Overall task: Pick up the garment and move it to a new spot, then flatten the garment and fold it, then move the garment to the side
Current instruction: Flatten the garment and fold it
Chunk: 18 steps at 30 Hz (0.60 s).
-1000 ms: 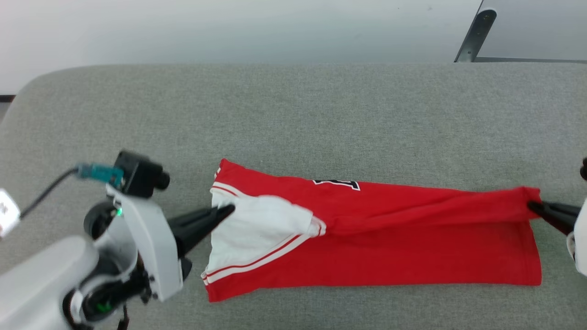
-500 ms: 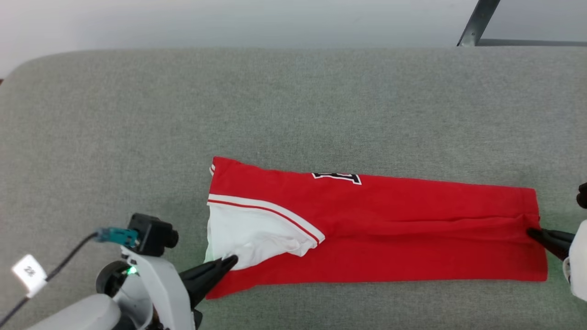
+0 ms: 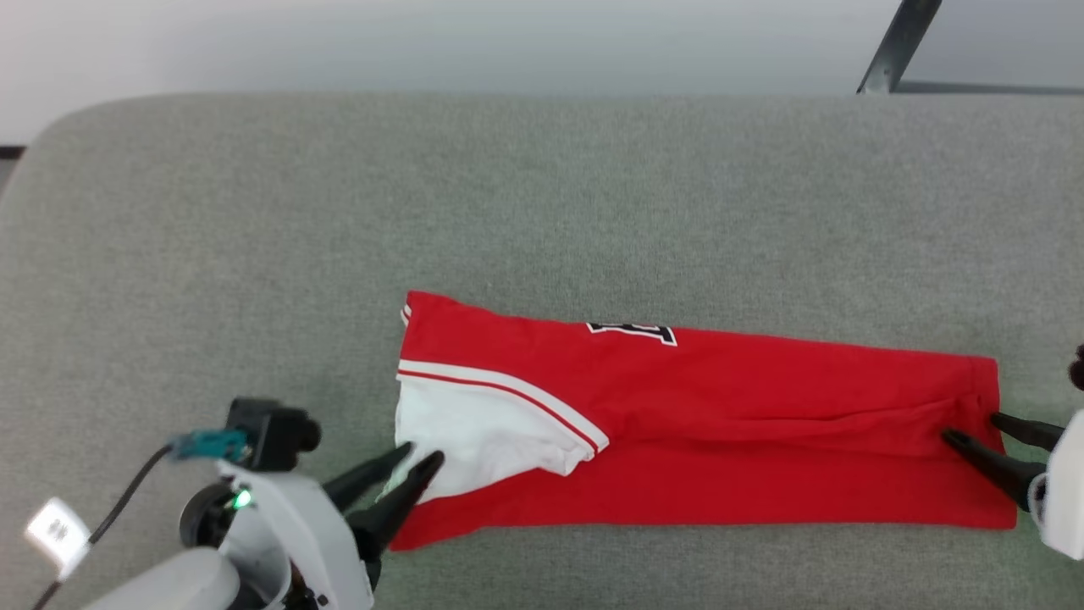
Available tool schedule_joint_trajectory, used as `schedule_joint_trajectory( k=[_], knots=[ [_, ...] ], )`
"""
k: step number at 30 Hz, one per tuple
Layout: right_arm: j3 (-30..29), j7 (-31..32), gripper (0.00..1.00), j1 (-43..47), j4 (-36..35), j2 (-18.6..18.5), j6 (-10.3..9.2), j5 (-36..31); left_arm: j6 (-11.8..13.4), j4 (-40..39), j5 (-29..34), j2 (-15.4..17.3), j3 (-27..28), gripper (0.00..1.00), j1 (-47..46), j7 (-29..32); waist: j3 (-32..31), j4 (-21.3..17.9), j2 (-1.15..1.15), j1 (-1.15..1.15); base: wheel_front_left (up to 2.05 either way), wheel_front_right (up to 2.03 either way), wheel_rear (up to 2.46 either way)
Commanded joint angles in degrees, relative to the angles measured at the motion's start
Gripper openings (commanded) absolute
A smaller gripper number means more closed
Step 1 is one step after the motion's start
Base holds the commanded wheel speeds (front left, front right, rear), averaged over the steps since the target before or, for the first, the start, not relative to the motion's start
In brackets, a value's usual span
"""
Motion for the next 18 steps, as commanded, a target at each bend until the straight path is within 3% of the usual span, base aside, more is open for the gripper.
schedule_joint_trajectory(
  k=[1, 7, 8, 12, 18],
  knots=[
    [-1.26, 0.77, 1.00, 1.47, -0.35, -0.74, -0.05, 0.71, 0.99, -0.27, -0.65, 0.07, 0.94, 1.00, 2.11, -2.30, -1.84, 0.56, 0.00, 0.00, 0.00, 0.00, 0.00],
    [-5.87, 5.43, 1.00, 5.65, 0.35, -2.55, -0.05, 3.16, 4.72, -0.95, -2.08, -1.98, 4.98, 1.00, 7.91, -11.91, -3.94, 2.55, 0.00, 0.00, 0.00, 0.00, 0.00],
    [-7.90, 8.57, 1.00, 7.27, 1.07, -3.25, -0.05, 3.85, 5.70, -0.34, -0.15, -4.13, 6.54, 1.00, 10.29, -13.49, -4.34, 3.84, 0.00, 0.00, 0.00, 0.00, 0.00],
    [-9.85, 11.34, 1.00, 8.23, 2.38, -3.12, -0.05, 3.82, 6.10, 1.05, 2.30, -7.58, 8.00, 1.00, 12.34, -13.90, -4.72, 5.11, 0.00, 0.00, 0.00, 0.00, 0.00],
    [-12.75, 17.09, 1.00, 7.92, 5.73, -1.43, -0.05, 2.42, 6.05, 3.01, 10.46, -15.84, 18.60, 1.00, 18.78, -13.99, -5.18, 7.69, 0.00, 0.00, 0.00, 0.00, 0.00]
  ],
)
